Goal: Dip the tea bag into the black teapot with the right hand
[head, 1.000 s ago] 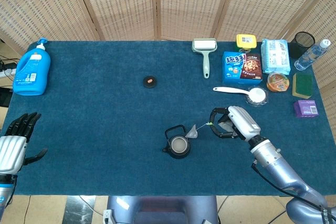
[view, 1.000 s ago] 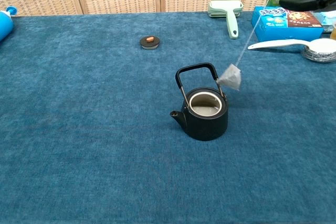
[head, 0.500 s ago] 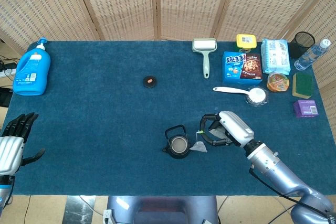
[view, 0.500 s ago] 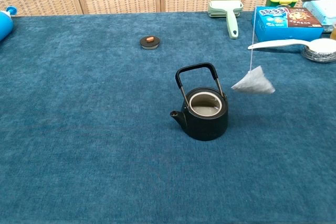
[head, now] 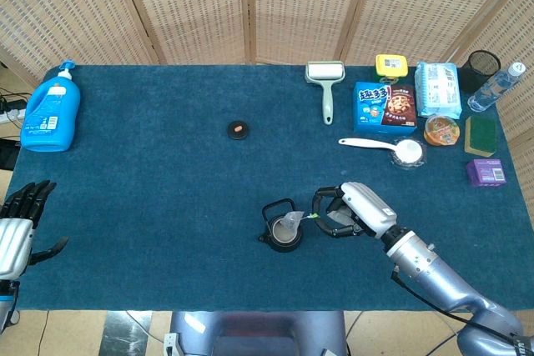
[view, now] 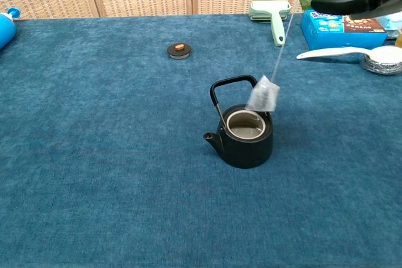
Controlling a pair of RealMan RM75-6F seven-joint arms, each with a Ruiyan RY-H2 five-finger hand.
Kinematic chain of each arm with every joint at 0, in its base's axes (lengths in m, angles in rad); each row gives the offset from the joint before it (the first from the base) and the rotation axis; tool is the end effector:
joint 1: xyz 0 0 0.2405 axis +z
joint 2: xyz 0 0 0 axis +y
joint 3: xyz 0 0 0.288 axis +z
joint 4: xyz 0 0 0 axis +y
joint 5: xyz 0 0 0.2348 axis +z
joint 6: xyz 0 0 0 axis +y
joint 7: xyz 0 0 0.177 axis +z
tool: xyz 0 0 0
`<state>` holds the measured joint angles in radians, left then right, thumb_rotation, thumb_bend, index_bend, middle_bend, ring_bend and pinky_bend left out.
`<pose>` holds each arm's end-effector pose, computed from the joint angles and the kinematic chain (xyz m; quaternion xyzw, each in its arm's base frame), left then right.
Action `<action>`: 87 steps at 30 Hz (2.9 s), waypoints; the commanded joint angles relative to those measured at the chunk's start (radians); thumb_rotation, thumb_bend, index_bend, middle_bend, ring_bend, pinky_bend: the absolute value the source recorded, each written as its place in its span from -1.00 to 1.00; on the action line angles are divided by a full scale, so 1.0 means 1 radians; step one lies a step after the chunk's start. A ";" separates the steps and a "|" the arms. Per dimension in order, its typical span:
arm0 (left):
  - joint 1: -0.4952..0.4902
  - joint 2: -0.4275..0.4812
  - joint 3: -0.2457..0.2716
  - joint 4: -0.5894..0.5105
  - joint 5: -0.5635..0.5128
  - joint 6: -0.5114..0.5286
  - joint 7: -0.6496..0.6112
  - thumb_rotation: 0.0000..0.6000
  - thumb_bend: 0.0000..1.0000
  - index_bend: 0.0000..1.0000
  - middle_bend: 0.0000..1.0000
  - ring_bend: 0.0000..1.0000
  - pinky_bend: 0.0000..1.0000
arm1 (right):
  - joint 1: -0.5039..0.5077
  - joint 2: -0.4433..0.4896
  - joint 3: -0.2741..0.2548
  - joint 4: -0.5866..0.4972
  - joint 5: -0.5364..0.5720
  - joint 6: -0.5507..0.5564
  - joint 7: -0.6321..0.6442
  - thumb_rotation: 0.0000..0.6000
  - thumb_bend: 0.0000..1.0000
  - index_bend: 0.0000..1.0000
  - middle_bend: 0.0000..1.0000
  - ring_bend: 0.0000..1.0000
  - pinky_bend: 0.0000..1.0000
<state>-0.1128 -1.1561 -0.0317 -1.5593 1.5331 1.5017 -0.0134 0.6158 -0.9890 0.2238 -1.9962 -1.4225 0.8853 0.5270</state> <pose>-0.3464 0.2246 0.1396 -0.6089 -0.3720 -0.4020 0.5738 -0.1218 -0.3362 0.0912 0.6370 -0.5661 0.4912 0.1802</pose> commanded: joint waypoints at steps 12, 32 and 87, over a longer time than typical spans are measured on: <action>0.003 -0.004 -0.003 0.021 -0.011 -0.003 -0.014 1.00 -0.52 -1.00 -0.88 -1.00 -0.83 | 0.050 -0.081 -0.022 0.055 0.059 -0.063 -0.031 1.00 0.00 0.21 1.00 1.00 1.00; 0.006 -0.007 -0.007 0.039 -0.013 -0.001 -0.033 1.00 -0.52 -1.00 -0.88 -1.00 -0.83 | 0.080 -0.068 0.014 0.034 0.118 -0.061 -0.071 1.00 0.00 0.21 1.00 1.00 1.00; 0.002 0.018 -0.019 -0.021 -0.013 0.002 0.033 1.00 -0.52 -1.00 -0.88 -1.00 -0.83 | 0.003 -0.034 -0.226 0.167 -0.010 -0.152 -0.215 1.00 -0.08 -0.55 0.95 1.00 1.00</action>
<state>-0.1109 -1.1384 -0.0507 -1.5790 1.5205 1.5042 0.0185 0.6174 -1.0318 0.0064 -1.8301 -1.4212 0.7423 0.3120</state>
